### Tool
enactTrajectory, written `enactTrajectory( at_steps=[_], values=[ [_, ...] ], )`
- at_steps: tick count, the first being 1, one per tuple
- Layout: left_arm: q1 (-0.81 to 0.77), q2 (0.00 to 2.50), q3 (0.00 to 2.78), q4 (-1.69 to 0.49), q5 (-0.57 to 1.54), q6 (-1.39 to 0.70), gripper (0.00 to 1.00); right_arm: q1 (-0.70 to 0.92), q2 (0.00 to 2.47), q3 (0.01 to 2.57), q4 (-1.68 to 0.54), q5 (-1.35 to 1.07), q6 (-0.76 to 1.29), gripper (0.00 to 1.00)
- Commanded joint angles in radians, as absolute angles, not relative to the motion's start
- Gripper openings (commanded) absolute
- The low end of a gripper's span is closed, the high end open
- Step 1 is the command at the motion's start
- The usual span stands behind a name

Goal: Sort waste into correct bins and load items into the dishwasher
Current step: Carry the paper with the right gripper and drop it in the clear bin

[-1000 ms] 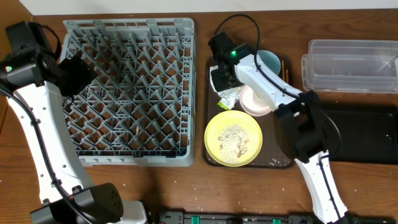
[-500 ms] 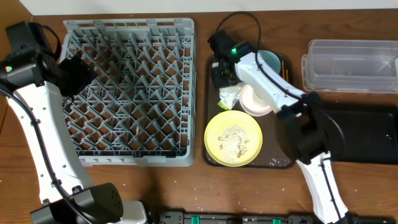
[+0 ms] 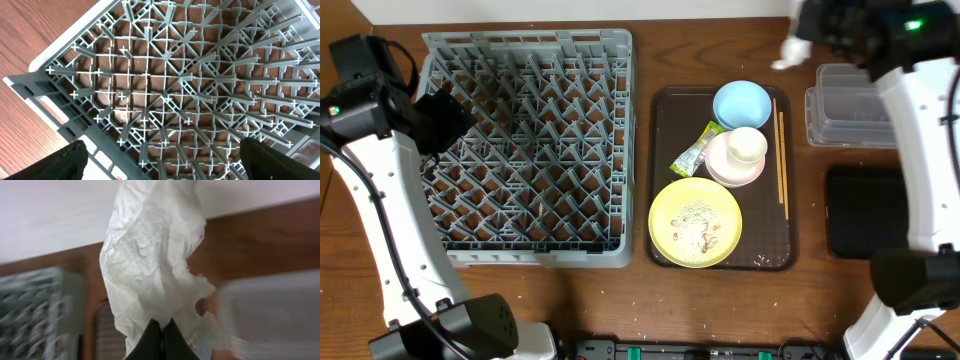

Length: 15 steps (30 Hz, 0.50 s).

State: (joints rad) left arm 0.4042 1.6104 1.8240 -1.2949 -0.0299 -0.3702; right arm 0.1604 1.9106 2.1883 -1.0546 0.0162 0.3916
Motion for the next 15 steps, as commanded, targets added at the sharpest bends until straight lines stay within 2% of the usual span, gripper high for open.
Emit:
enactTrajectory(
  at_steps=[1,11,13,14,15],
  values=[
    [0.408,1.613,1.832,-1.298,-0.038,-0.379,0.98,0.052,1.953,2.158,-1.093,0.043,0.448,0.01],
    [0.408,1.613,1.832,-1.298,-0.038,-0.379,0.98,-0.107,2.066,2.127,-1.071,0.097,0.614,0.01],
    [0.408,1.613,1.832,-1.298,-0.038,-0.379,0.98,-0.12,2.086,2.127,-1.064,0.097,0.613,0.12],
    [0.408,1.613,1.832,-1.298,-0.038,-0.379,0.98,-0.125,2.095,2.127,-1.065,0.097,0.613,0.26],
    [0.408,1.613,1.832,-1.298,-0.038,-0.379,0.98,-0.129,2.1,2.127,-1.069,0.095,0.612,0.34]
  ],
)
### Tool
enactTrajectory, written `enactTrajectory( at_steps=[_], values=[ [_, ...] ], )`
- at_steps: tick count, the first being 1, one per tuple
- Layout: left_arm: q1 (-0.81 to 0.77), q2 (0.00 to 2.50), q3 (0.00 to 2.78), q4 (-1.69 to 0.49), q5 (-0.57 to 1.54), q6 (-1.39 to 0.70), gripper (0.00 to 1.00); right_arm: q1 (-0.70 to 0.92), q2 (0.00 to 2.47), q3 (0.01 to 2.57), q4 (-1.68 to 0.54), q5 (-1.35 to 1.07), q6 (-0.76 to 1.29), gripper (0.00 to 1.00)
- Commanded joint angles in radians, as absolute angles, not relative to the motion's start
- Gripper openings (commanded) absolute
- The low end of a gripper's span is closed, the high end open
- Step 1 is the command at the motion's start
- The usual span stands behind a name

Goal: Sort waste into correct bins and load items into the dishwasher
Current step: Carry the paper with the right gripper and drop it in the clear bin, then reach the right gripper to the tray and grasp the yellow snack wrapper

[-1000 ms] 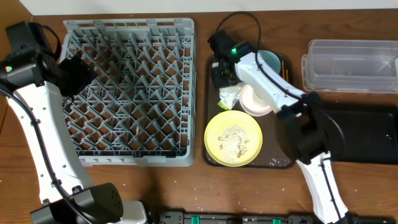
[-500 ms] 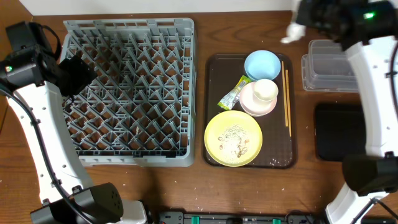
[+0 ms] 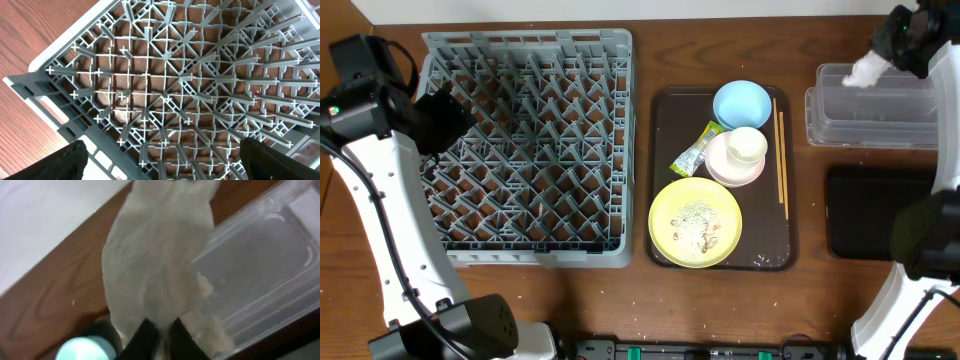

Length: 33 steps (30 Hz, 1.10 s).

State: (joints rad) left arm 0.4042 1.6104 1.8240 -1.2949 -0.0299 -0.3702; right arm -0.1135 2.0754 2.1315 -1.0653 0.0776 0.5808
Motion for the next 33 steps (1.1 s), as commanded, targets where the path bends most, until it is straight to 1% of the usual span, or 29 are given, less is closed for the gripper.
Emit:
enactTrajectory(
  at_steps=[1,5,7,9,10,13,14,16,18,20,23,25,27,29,30,33],
  values=[
    [0.408,1.613,1.832,-1.298,-0.038,-0.379,0.98,-0.13,2.104,2.127,-1.078,0.097,0.612,0.4],
    [0.408,1.613,1.832,-1.298,-0.038,-0.379,0.98,-0.131,2.099,2.127,-1.102,0.084,0.613,0.47],
    [0.408,1.613,1.832,-1.298,-0.038,-0.379,0.98,-0.13,2.09,2.127,-1.101,0.024,0.612,0.61],
    [0.408,1.613,1.832,-1.298,-0.038,-0.379,0.98,-0.129,2.083,2.127,-1.098,-0.084,0.587,0.83],
    [0.408,1.613,1.832,-1.298,-0.038,-0.379,0.98,-0.126,2.081,2.127,-1.09,-0.193,0.539,0.86],
    [0.408,1.613,1.832,-1.298,-0.038,-0.379,0.98,-0.098,2.082,2.127,-1.056,-0.572,0.345,0.86],
    [0.408,1.613,1.832,-1.298,-0.038,-0.379,0.98,-0.076,2.082,2.127,-1.055,-0.659,0.286,0.86],
    [0.408,1.613,1.832,-1.298,-0.038,-0.379,0.98,-0.027,2.082,2.127,-1.066,-0.69,0.228,0.86],
    [0.408,1.613,1.832,-1.298,-0.038,-0.379,0.98,0.047,2.082,2.126,-1.086,-0.604,0.201,0.87],
    [0.408,1.613,1.832,-1.298,-0.038,-0.379,0.98,0.133,2.093,2.123,-1.102,-0.459,0.201,0.88],
    [0.408,1.613,1.832,-1.298,-0.038,-0.379,0.98,0.292,2.127,2.123,-1.111,-0.278,0.201,0.9],
    [0.408,1.613,1.832,-1.298,-0.038,-0.379,0.98,0.367,2.151,2.123,-1.107,-0.213,0.214,0.9],
    [0.408,1.613,1.832,-1.298,-0.038,-0.379,0.98,0.434,2.18,2.123,-1.111,-0.128,0.293,0.89],
    [0.408,1.613,1.832,-1.298,-0.038,-0.379,0.98,0.49,2.213,2.123,-1.116,-0.059,0.389,0.85],
    [0.408,1.613,1.832,-1.298,-0.038,-0.379,0.98,0.513,2.229,2.123,-1.116,-0.046,0.422,0.82],
    [0.408,1.613,1.832,-1.298,-0.038,-0.379,0.98,0.559,2.275,2.123,-1.115,-0.045,0.508,0.8]
  ],
)
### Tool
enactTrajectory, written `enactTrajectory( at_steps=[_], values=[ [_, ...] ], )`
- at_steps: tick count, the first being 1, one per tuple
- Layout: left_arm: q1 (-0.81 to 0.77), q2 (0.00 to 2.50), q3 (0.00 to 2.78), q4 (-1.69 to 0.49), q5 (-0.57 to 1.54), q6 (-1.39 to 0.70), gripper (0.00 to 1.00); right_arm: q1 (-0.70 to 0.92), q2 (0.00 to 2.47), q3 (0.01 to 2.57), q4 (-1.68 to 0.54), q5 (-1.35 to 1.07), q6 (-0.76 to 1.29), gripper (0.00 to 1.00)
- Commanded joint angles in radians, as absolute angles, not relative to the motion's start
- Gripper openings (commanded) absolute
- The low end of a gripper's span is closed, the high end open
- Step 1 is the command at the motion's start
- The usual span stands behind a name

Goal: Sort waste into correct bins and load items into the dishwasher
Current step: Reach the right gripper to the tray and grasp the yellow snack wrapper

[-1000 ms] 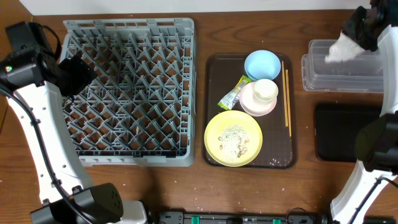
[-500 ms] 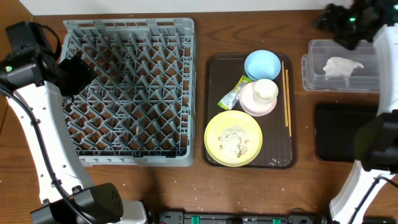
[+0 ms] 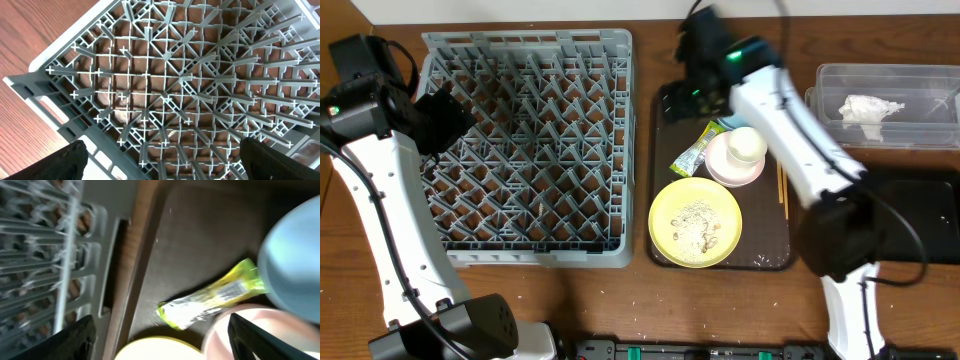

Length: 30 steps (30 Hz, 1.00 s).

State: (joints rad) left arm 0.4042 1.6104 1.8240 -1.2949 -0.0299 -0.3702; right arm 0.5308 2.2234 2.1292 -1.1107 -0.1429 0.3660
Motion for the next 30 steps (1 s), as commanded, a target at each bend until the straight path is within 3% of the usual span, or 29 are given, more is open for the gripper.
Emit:
enactTrajectory(
  at_steps=[1,6,23,30],
  values=[
    [0.408,1.613,1.832,-1.298,-0.038,-0.379,0.98,0.569,2.288,2.123,-1.115,-0.047,0.529,0.77],
    [0.408,1.613,1.832,-1.298,-0.038,-0.379,0.98,0.58,2.345,2.123,-1.132,-0.065,0.553,0.6],
    [0.408,1.613,1.832,-1.298,-0.038,-0.379,0.98,0.534,2.364,2.122,-1.272,0.002,0.572,0.6],
    [0.408,1.613,1.832,-1.298,-0.038,-0.379,0.98,0.551,2.34,2.131,-1.172,-0.161,0.462,0.57]
  ],
)
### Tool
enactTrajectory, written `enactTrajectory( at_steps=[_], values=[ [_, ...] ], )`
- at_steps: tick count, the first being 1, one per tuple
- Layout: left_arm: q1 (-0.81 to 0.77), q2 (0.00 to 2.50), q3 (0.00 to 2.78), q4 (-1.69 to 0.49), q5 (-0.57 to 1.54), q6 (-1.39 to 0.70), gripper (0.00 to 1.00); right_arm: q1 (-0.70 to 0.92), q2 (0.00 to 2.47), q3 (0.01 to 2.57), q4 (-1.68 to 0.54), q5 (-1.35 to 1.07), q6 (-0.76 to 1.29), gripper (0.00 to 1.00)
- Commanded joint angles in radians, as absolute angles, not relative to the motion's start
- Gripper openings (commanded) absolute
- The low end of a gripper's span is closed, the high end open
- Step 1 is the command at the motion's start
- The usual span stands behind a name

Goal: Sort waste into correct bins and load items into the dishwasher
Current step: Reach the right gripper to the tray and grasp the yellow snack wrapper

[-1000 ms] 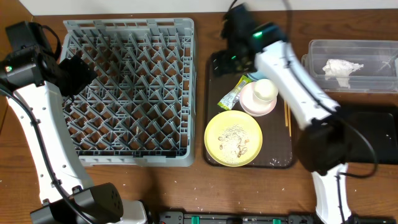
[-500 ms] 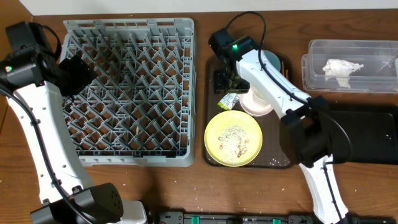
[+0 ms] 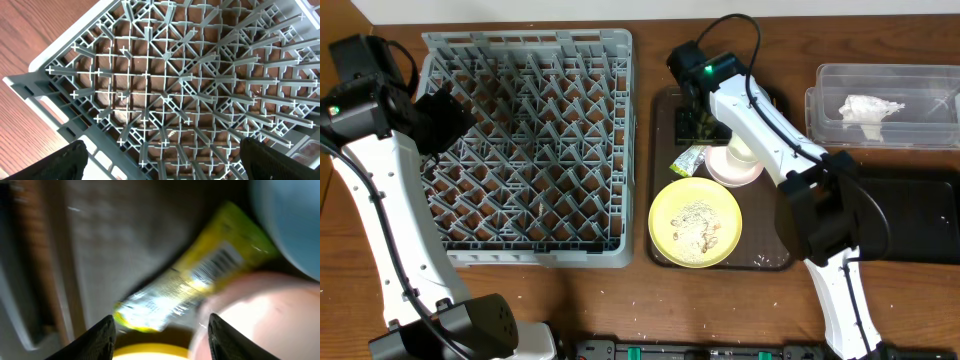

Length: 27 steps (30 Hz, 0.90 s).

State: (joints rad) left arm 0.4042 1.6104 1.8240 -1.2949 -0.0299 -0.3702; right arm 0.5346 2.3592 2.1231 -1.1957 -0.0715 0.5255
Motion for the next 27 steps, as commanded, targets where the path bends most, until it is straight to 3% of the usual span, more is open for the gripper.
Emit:
enactTrajectory(
  at_steps=[1,9,21,27],
  values=[
    [0.408,1.613,1.832,-1.298,-0.038,-0.379,0.98,0.557,2.338,2.131,-1.151,-0.177,0.455,0.56],
    [0.408,1.613,1.832,-1.298,-0.038,-0.379,0.98,0.584,2.359,2.104,-1.172,-0.039,0.557,0.44],
    [0.408,1.613,1.832,-1.298,-0.038,-0.379,0.98,0.54,2.358,2.066,-1.256,0.083,0.632,0.47],
    [0.408,1.613,1.832,-1.298,-0.038,-0.379,0.98,0.537,2.358,2.066,-1.242,0.026,0.634,0.56]
  ],
)
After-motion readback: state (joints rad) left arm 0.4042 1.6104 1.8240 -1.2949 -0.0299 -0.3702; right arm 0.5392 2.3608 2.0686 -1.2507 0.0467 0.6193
